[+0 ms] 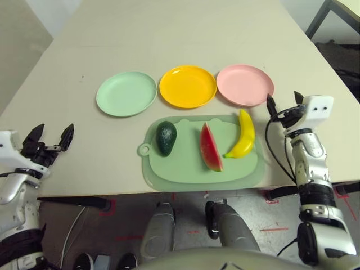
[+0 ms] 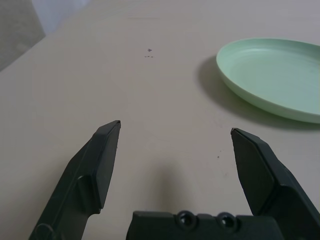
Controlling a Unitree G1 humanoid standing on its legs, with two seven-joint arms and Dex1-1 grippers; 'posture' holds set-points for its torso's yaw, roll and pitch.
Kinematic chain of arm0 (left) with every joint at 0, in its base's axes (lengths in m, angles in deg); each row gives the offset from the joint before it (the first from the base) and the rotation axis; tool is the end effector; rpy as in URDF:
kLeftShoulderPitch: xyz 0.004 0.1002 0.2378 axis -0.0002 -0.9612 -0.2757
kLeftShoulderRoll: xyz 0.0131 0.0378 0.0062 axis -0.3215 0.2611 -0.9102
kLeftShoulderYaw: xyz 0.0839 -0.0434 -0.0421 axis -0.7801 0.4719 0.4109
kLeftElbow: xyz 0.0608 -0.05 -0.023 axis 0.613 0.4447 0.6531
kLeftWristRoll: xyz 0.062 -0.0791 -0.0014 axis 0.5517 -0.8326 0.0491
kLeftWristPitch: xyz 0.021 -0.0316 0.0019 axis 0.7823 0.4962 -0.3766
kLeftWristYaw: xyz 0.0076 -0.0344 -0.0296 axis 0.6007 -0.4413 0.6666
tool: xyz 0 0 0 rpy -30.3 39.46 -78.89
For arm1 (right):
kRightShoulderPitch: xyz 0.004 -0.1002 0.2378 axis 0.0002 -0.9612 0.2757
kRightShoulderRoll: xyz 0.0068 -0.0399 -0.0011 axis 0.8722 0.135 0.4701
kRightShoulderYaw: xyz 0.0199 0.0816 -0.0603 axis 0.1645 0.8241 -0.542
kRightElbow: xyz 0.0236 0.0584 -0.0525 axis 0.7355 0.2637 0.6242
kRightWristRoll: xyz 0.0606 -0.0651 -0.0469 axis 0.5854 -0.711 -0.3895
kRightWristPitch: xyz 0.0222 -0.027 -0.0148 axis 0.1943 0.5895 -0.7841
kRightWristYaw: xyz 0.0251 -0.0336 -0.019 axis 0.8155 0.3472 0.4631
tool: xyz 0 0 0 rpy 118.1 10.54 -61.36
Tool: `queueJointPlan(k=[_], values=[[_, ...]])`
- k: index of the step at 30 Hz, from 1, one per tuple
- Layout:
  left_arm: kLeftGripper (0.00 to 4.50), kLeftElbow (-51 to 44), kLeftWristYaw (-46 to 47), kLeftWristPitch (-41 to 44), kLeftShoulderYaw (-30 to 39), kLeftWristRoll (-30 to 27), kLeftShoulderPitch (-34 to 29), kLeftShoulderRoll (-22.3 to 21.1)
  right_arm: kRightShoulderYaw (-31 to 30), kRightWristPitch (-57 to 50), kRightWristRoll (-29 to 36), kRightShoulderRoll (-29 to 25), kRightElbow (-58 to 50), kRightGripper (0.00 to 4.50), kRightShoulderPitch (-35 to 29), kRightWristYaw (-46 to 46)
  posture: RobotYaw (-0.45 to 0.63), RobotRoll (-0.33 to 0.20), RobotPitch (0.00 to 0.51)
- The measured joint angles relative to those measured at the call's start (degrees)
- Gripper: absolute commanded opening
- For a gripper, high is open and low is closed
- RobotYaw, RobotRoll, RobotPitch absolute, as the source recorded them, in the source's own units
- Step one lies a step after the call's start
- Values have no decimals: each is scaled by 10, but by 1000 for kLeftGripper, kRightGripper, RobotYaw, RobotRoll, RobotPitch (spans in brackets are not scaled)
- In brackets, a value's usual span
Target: Place the fruits into color-matched plates.
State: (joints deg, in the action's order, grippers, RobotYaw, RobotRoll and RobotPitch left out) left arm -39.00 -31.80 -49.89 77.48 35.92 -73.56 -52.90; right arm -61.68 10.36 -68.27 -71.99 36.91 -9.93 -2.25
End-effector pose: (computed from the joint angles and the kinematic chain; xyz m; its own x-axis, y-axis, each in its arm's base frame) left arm 0.1513 0.3743 0.1005 0.9933 0.0761 0.0875 -0.0847 0.9915 0.0986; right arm 0.2602 -0.2491 0.0873 0.9653 0.0876 0.2459 -0.0619 0.9920 -0.1104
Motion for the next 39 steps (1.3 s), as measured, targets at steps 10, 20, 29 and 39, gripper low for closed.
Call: queueJointPlan(k=[10,20,29,39], values=[[4500,-18,-1,-2,-14,0,13,15,6,0,1,-39,3,4469,-1,-6,28,0,212],[4500,15,-4,-9,-45,5,77,19,42,21,28,-119,115,4469,28,-71,-5,0,204],[4500,48,-69,-8,-45,-13,86,-4,43,7,46,-142,130,4469,40,-125,-37,0,203],[4500,-88,-491,165,-88,-165,52,-202,-170,16,-52,-307,49,4469,213,-452,-42,0,184]])
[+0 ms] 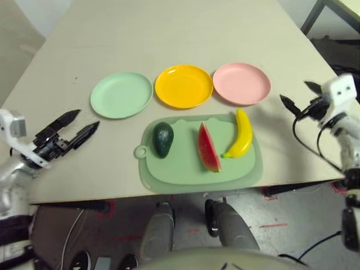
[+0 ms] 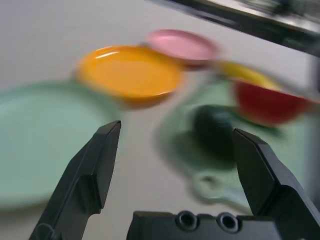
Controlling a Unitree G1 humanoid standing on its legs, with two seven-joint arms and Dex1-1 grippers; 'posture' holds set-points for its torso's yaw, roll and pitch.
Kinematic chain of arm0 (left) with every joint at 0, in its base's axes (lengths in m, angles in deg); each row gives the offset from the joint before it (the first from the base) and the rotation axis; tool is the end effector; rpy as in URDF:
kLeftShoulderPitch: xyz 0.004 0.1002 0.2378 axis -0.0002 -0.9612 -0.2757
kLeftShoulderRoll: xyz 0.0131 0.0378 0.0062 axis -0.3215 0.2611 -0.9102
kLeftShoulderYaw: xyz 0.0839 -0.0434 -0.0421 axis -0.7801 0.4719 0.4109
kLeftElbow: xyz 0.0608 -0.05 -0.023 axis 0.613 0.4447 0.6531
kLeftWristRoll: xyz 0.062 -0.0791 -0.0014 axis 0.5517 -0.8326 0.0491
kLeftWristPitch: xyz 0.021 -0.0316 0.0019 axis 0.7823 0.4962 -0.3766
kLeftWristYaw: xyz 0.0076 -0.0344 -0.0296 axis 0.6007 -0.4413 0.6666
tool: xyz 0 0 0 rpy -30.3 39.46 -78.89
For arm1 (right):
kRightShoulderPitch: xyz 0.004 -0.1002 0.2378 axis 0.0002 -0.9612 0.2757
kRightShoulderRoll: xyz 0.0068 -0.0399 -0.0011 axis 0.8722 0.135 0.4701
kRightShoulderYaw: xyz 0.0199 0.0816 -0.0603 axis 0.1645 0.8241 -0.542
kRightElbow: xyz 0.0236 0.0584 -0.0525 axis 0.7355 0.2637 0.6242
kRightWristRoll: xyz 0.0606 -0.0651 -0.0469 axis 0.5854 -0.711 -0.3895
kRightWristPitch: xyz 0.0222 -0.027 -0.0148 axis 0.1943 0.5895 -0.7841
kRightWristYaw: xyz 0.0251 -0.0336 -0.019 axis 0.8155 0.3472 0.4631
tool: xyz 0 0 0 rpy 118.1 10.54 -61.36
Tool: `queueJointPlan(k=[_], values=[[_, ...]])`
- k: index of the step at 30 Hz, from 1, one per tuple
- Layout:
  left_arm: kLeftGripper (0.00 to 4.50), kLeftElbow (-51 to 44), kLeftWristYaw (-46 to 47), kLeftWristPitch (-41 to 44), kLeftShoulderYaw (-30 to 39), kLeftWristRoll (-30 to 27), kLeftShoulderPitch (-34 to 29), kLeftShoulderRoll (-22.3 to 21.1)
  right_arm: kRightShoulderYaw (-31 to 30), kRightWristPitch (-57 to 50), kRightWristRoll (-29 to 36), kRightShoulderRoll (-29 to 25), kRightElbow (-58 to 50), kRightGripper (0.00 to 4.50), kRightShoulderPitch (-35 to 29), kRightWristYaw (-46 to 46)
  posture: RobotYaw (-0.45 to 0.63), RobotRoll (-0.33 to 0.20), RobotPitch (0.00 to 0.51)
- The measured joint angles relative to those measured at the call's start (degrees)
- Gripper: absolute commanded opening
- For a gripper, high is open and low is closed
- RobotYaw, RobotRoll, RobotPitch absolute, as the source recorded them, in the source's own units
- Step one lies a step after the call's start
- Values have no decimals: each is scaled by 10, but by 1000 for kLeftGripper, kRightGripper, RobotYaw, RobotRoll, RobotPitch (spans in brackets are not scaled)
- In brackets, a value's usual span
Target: Place the fruits into color-matched plates.
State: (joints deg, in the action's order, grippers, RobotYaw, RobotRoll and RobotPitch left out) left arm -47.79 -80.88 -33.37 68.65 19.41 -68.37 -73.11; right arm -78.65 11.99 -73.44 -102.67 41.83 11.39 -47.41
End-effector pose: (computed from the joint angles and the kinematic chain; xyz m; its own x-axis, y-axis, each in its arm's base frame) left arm 0.1886 0.3677 0.1881 0.4967 -0.8648 -0.0735 0.8649 0.4862 0.1246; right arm 0.2937 -0.2883 0.2300 0.6495 0.7034 -0.2886 -0.6307 0.2865 -0.7212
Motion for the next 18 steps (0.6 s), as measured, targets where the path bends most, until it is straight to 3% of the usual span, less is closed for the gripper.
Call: queueJointPlan(k=[5,11,18], values=[[4500,-33,-49,18,-25,-1,18,-9,-74,54,-31,6,33,4469,80,-115,-37,0,186],[4500,-73,-78,25,-41,4,16,-10,-148,158,-76,4,28,4469,93,-209,-45,0,196],[4500,-79,-89,25,-49,9,15,-10,-185,212,-83,8,15,4469,140,-268,-47,0,199]])
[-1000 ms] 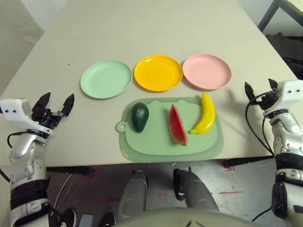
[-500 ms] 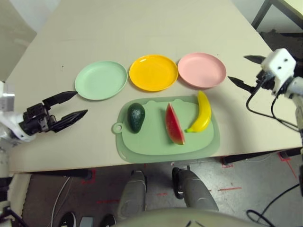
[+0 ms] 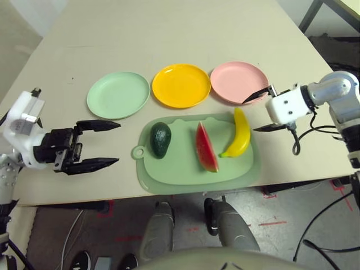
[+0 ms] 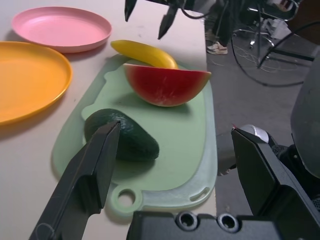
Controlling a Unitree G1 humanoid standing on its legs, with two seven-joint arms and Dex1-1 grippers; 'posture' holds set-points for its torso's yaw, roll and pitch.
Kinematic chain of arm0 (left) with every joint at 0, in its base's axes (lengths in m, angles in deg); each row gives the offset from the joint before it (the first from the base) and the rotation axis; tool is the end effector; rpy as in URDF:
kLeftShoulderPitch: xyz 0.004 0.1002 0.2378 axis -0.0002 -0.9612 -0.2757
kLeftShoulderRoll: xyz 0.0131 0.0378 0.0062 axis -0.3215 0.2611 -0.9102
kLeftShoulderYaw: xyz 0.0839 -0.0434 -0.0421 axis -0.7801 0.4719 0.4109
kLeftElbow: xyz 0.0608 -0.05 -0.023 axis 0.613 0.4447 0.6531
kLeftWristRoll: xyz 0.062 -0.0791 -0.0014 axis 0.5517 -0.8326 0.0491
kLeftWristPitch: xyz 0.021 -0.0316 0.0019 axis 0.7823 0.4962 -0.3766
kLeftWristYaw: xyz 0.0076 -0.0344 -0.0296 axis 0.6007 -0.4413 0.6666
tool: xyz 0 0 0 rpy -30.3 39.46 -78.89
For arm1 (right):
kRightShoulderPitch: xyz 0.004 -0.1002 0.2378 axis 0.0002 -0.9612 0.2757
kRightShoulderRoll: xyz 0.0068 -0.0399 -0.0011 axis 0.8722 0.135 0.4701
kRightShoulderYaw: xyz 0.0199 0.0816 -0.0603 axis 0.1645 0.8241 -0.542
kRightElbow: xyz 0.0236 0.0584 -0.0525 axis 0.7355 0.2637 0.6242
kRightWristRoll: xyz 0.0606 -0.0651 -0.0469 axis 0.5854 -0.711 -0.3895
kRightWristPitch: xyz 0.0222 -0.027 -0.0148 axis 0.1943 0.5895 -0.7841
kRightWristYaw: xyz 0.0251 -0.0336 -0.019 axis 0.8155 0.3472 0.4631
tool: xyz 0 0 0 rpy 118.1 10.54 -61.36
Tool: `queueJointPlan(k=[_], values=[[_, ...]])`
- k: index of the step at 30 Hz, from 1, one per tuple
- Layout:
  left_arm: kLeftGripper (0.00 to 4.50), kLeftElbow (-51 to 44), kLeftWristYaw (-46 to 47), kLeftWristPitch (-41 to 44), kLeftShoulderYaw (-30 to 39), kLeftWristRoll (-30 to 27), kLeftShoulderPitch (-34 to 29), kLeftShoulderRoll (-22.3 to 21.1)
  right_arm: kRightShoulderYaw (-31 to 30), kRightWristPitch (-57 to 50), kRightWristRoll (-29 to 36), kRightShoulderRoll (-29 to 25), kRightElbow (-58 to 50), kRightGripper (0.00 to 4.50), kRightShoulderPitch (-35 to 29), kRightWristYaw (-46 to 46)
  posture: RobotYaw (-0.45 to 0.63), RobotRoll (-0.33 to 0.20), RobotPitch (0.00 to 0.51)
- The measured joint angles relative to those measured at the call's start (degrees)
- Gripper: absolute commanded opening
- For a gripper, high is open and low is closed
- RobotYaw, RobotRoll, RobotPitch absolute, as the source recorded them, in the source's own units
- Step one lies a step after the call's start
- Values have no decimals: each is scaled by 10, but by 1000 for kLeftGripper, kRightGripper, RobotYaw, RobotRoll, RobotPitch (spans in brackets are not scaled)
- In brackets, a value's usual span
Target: Place the fruits into color-matched plates.
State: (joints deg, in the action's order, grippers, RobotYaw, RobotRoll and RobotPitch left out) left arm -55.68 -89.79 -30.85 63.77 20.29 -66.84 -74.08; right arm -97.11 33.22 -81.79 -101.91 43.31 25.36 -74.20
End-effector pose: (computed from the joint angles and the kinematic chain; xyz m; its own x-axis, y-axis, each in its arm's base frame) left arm 0.2001 0.3389 0.1979 0.2189 -0.9601 -0.1740 0.9725 0.2001 0.1190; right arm 0.3096 -0.2176 0.2599 0.2043 0.5654 -0.7991 -0.5829 -0.5856 -0.5633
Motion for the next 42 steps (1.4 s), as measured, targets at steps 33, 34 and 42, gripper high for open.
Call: queueJointPlan(k=[33,34,42], values=[[4500,3,-10,-24,-37,18,33,5,-57,77,-51,60,51,4469,6,-6,-52,0,204],[4500,4,-10,-26,-38,19,34,5,-58,76,-52,60,49,4469,4,-6,-52,0,204],[4500,20,-10,-34,-45,21,44,8,-68,57,-62,51,27,3417,-16,-14,-43,0,205]])
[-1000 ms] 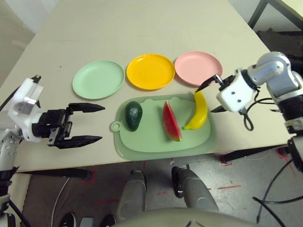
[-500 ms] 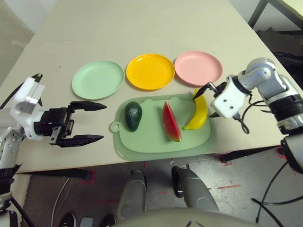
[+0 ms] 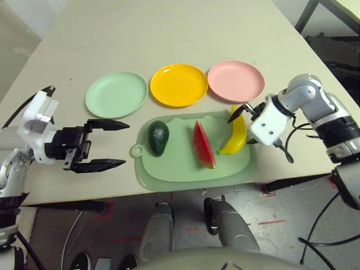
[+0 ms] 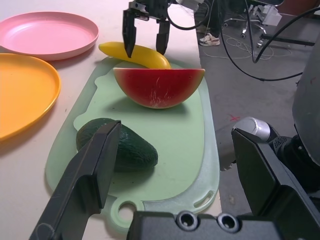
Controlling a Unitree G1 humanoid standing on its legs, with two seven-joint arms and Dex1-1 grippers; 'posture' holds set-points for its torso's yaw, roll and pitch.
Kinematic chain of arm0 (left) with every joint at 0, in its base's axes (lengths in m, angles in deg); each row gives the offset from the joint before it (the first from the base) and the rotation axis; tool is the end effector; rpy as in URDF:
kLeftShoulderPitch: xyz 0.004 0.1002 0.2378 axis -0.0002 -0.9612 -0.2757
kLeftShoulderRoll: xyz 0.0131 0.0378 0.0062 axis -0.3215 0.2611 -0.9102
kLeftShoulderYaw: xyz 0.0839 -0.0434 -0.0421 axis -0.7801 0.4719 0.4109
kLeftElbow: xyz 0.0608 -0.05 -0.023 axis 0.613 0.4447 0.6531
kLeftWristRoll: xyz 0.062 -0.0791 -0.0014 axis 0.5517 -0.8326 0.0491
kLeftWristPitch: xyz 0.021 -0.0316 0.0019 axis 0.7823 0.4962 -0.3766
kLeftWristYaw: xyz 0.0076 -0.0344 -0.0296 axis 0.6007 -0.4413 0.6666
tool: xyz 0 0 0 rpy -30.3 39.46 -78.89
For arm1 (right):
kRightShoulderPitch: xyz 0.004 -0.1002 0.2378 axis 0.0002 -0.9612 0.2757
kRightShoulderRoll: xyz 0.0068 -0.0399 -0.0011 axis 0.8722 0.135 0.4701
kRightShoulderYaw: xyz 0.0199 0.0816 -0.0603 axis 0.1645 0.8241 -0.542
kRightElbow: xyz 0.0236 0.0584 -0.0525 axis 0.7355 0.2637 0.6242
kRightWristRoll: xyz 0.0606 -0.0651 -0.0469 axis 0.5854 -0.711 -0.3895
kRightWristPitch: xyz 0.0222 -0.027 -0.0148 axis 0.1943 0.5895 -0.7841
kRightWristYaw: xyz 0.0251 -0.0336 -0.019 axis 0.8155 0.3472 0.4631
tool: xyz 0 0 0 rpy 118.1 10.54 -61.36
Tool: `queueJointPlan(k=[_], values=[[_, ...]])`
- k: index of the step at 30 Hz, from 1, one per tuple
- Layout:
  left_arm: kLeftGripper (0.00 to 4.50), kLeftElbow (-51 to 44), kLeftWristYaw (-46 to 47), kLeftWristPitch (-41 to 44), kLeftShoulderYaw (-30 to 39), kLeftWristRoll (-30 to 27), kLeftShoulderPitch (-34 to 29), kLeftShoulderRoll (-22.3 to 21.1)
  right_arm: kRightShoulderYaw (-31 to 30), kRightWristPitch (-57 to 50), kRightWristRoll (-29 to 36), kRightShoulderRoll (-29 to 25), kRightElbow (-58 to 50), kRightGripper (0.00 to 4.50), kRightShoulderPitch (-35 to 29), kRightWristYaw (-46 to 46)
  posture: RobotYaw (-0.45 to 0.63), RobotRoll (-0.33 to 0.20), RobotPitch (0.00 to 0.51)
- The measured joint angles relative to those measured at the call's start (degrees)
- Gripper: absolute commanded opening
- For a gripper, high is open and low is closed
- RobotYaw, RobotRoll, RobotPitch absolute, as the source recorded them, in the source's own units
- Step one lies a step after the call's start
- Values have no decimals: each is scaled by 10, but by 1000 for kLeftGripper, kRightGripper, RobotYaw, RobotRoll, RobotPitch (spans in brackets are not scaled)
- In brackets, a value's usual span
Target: Place the fruits into color-matched plates.
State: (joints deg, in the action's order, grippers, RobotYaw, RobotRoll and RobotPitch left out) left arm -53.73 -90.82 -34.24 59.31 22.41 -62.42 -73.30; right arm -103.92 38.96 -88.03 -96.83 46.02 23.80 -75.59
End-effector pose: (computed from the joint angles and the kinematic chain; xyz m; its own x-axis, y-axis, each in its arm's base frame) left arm 0.2137 0.3300 0.1977 0.1724 -0.9657 -0.1941 0.9765 0.1418 0.1620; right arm 0.3155 -0.1889 0.2198 0.0632 0.4432 -0.8942 -0.5416 -0.7373 -0.4037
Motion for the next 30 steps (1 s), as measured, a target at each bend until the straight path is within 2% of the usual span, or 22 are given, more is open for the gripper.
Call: queueJointPlan(k=[5,13,18,24,28,30], values=[[4500,2,0,-4,0,-1,-3,0,-1,-10,0,-2,-11,1626,-8,-1,-44,0,204],[4500,-10,2,-4,-2,-4,-2,1,-1,-13,-2,-2,-3,1600,6,-2,-52,0,197],[4500,-21,21,1,-1,-4,-1,11,-3,7,-38,15,90,1600,128,23,-48,0,196],[4500,-13,44,2,6,0,1,16,-4,28,-89,108,239,1600,242,107,-27,0,203],[4500,13,103,0,18,18,20,19,-5,18,-119,193,319,1600,272,197,1,0,210],[4500,16,132,0,26,27,22,20,-11,14,-144,214,354,1600,276,247,3,0,212]])
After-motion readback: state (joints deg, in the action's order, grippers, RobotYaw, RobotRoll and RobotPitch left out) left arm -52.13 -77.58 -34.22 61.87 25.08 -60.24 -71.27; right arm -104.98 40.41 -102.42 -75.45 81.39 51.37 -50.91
